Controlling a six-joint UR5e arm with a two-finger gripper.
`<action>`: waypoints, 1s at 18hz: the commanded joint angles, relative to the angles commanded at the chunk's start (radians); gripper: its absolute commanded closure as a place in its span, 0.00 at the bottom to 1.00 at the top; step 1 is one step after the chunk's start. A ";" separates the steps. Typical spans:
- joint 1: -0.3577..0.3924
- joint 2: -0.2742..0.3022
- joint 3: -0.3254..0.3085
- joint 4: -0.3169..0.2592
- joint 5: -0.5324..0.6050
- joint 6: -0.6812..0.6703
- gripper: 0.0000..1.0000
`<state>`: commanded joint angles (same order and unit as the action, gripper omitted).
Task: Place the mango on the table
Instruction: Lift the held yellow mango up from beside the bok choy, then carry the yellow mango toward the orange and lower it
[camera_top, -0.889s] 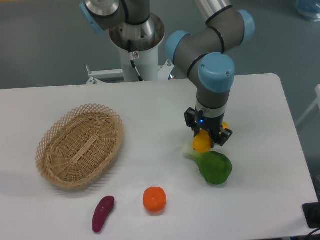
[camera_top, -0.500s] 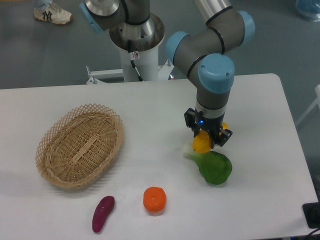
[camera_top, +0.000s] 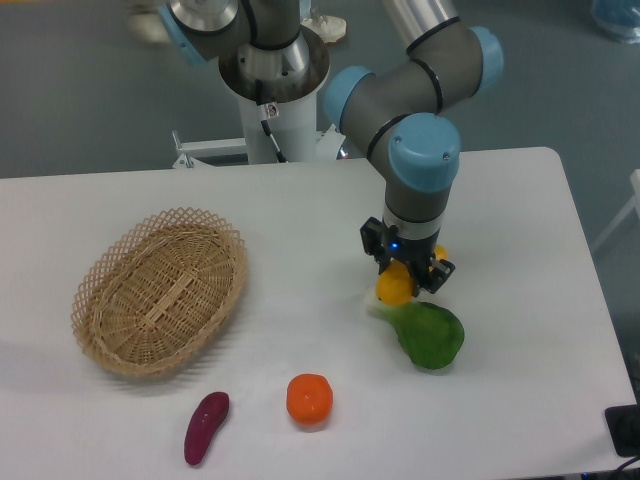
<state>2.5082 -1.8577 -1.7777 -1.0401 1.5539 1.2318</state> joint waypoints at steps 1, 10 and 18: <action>-0.008 -0.001 -0.009 0.005 0.000 -0.002 0.82; -0.135 -0.064 0.014 0.078 -0.001 -0.213 0.81; -0.186 -0.141 0.067 0.129 0.005 -0.449 0.79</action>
<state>2.3225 -1.9987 -1.7105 -0.9112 1.5585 0.7826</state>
